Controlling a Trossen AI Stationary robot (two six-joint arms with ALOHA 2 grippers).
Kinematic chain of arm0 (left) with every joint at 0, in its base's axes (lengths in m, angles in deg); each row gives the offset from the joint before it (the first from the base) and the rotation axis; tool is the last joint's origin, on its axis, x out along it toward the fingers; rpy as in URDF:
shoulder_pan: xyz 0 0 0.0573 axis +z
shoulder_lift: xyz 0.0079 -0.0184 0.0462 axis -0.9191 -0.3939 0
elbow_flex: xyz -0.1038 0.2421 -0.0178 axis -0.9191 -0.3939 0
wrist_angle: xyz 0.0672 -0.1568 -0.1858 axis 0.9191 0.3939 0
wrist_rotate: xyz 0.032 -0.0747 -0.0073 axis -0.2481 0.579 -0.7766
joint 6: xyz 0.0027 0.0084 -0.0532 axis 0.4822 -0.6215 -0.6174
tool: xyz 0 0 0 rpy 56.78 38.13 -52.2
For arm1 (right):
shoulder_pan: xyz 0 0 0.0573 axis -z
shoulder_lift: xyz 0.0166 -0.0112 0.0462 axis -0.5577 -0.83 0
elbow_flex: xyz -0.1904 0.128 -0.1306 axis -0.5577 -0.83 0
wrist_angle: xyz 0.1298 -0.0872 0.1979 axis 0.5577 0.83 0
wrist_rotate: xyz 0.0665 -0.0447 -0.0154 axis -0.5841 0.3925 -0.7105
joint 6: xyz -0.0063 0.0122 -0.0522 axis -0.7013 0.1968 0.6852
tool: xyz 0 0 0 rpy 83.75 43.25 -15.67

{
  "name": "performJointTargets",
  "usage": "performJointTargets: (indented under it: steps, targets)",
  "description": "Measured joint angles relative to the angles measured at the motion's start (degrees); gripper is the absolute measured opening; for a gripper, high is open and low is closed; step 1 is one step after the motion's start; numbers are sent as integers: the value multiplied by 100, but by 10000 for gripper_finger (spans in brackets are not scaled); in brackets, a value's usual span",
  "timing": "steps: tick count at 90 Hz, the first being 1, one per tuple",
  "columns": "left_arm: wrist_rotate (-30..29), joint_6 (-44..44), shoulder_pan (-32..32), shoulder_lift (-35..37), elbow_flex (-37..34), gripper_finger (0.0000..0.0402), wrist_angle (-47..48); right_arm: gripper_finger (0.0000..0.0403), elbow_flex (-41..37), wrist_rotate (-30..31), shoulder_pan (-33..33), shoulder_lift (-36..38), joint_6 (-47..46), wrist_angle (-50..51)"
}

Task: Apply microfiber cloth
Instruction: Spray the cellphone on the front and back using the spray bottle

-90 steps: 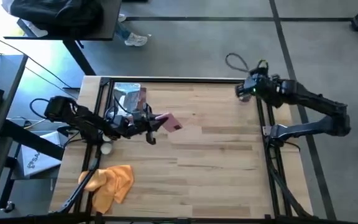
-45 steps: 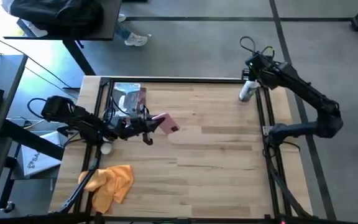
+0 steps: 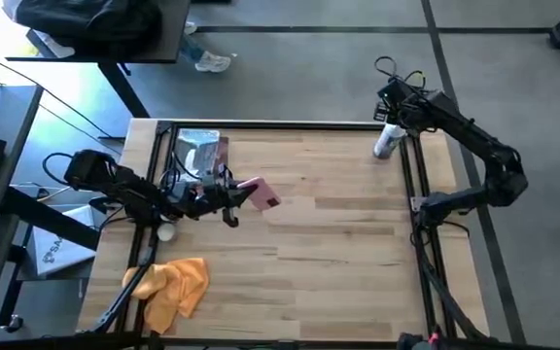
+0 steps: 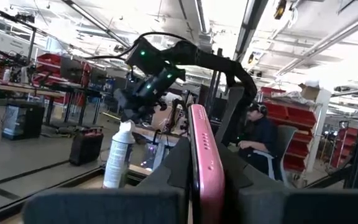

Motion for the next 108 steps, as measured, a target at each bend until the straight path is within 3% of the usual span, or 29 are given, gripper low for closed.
performJointTargets:
  steps: [36, 75, 108]
  targets:
    - [-2, 4, 0, -2, 0, 12, 5, 123, 8, -6, 12, -450, -366, 179]
    - [13, 4, 0, -2, 0, 12, 11, 53, -4, -3, -63, -225, -206, 336]
    - [27, -9, 0, -2, 0, 12, 20, 45, -4, 97, -335, -163, -101, 861]
